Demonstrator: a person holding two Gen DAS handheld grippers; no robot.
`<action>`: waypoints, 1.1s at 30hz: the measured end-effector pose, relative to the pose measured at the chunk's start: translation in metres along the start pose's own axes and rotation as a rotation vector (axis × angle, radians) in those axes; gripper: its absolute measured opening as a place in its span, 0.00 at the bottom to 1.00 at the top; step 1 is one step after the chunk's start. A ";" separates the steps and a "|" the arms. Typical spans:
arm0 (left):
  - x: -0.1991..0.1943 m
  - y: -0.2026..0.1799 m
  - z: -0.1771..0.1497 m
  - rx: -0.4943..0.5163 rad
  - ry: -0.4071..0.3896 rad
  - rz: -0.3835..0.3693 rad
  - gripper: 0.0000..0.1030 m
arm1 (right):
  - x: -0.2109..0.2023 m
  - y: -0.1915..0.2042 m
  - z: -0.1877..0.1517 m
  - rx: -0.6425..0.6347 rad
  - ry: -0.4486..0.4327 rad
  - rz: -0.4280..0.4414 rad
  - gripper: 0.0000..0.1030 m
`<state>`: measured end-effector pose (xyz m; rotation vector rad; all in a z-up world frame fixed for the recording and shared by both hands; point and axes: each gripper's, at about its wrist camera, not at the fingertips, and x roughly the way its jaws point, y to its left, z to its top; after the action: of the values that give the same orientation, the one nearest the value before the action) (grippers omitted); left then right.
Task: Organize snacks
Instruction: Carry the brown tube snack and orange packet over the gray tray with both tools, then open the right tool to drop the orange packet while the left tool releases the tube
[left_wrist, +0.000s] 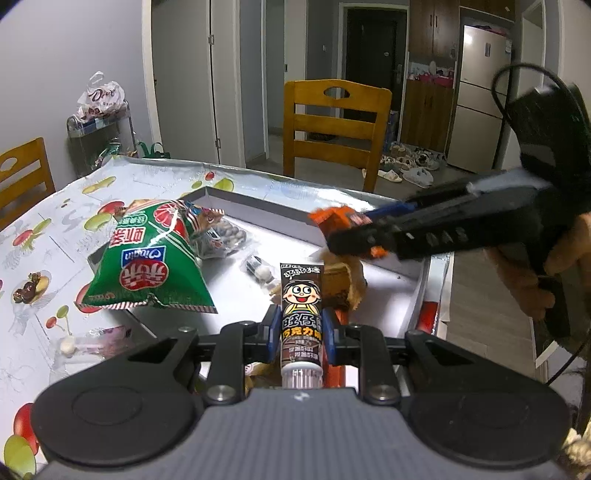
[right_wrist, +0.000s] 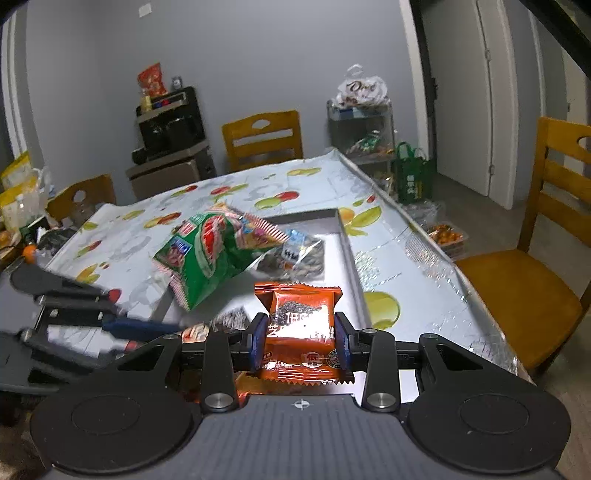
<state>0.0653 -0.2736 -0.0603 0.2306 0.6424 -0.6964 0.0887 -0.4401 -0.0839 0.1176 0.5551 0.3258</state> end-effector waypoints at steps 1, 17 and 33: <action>0.001 -0.001 0.000 0.001 0.003 -0.001 0.19 | 0.003 0.000 0.003 0.005 -0.005 -0.003 0.37; 0.007 -0.011 -0.007 0.056 0.035 -0.029 0.19 | 0.060 0.009 0.029 -0.038 0.055 -0.071 0.37; 0.006 -0.008 -0.008 0.041 0.031 -0.005 0.19 | 0.080 0.008 0.029 -0.031 0.115 -0.099 0.38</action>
<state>0.0600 -0.2794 -0.0698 0.2779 0.6591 -0.7118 0.1666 -0.4066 -0.0979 0.0411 0.6675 0.2456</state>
